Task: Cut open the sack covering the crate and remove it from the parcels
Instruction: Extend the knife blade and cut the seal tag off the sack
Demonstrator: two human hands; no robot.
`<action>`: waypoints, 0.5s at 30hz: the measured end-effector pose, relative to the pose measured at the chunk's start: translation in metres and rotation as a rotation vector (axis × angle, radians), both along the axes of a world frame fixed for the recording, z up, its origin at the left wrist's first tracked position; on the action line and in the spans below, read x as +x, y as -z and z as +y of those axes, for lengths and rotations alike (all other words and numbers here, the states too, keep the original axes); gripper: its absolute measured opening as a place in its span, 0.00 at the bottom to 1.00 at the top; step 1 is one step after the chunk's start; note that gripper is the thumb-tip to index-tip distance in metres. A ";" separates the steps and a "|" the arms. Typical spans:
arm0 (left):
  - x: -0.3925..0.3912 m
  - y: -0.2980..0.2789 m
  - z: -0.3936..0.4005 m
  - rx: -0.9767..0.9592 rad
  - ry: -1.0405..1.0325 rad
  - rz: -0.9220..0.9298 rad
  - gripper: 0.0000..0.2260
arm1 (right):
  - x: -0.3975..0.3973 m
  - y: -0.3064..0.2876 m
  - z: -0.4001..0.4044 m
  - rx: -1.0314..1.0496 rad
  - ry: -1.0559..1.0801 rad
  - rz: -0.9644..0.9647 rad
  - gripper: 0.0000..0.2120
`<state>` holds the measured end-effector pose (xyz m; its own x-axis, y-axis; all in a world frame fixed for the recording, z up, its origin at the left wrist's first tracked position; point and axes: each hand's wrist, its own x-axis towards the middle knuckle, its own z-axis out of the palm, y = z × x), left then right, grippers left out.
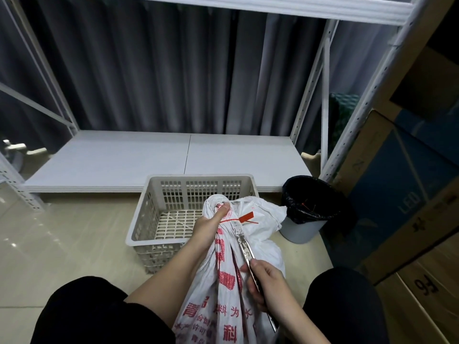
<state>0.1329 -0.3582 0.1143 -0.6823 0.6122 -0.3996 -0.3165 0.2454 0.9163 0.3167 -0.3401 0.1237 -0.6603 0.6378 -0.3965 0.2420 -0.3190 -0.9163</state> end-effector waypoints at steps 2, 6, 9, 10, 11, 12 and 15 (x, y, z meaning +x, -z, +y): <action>0.000 0.001 0.000 -0.001 -0.008 -0.001 0.30 | 0.000 -0.001 0.001 -0.013 -0.007 -0.012 0.15; -0.001 0.002 -0.001 0.000 0.006 -0.002 0.28 | -0.001 -0.002 0.001 -0.037 -0.003 -0.015 0.15; -0.001 0.002 0.000 0.002 0.010 0.008 0.29 | -0.004 0.001 0.000 -0.083 0.011 0.028 0.14; -0.001 0.002 0.000 0.006 0.007 0.012 0.29 | -0.005 0.002 -0.001 -0.114 0.011 0.051 0.14; -0.001 0.002 0.000 0.006 0.006 0.015 0.30 | -0.005 0.003 -0.002 -0.144 0.008 0.073 0.14; -0.001 0.002 0.000 0.007 0.009 0.015 0.32 | -0.006 0.004 -0.003 -0.171 0.005 0.092 0.14; -0.001 0.004 -0.001 0.007 0.018 0.025 0.30 | -0.007 0.007 -0.004 -0.222 -0.002 0.124 0.14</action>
<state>0.1314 -0.3590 0.1107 -0.6808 0.6273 -0.3781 -0.2892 0.2440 0.9256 0.3097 -0.3440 0.1162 -0.7140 0.5430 -0.4421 0.1326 -0.5151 -0.8468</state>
